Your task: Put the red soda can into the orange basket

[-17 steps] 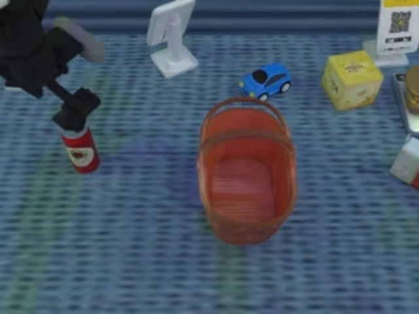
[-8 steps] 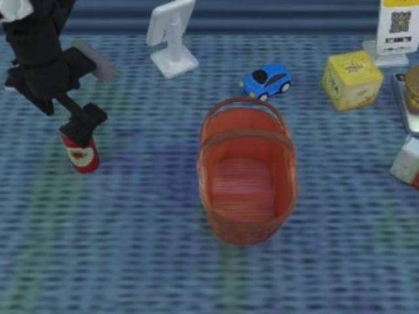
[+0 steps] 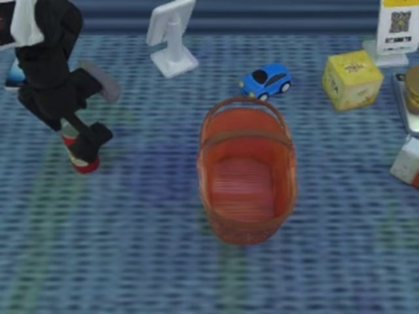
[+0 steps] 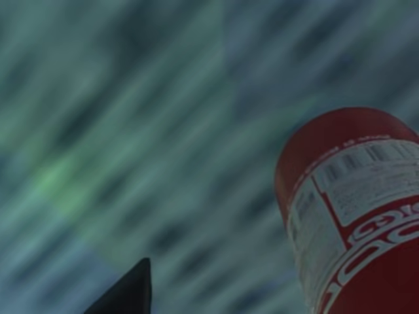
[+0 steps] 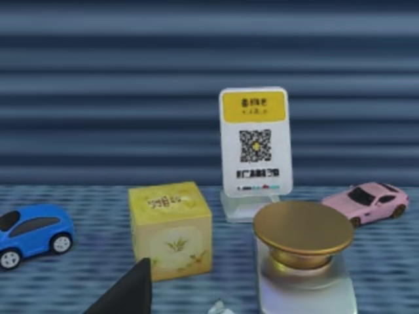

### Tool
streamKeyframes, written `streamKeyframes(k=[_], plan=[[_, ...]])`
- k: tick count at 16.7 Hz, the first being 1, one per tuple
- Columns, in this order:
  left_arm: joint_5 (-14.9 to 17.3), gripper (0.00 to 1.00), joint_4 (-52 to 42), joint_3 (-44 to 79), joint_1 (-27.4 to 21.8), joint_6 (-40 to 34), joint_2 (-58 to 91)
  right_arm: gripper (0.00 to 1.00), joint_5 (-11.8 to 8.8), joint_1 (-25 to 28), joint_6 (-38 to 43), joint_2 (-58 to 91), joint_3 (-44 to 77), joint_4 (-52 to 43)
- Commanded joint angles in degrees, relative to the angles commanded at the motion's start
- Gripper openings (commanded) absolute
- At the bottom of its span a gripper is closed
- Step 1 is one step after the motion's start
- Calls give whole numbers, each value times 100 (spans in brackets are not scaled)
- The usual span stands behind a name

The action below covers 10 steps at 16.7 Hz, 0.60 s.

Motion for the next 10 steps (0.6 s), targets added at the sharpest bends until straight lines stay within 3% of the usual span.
streamKeyframes(k=[5,10], plan=[[0,100,113,-82,-1,0,42,100,0,0,0,0,0,0],[0,62,113,-82,-1,0,42,100,0,0,0,0,0,0]])
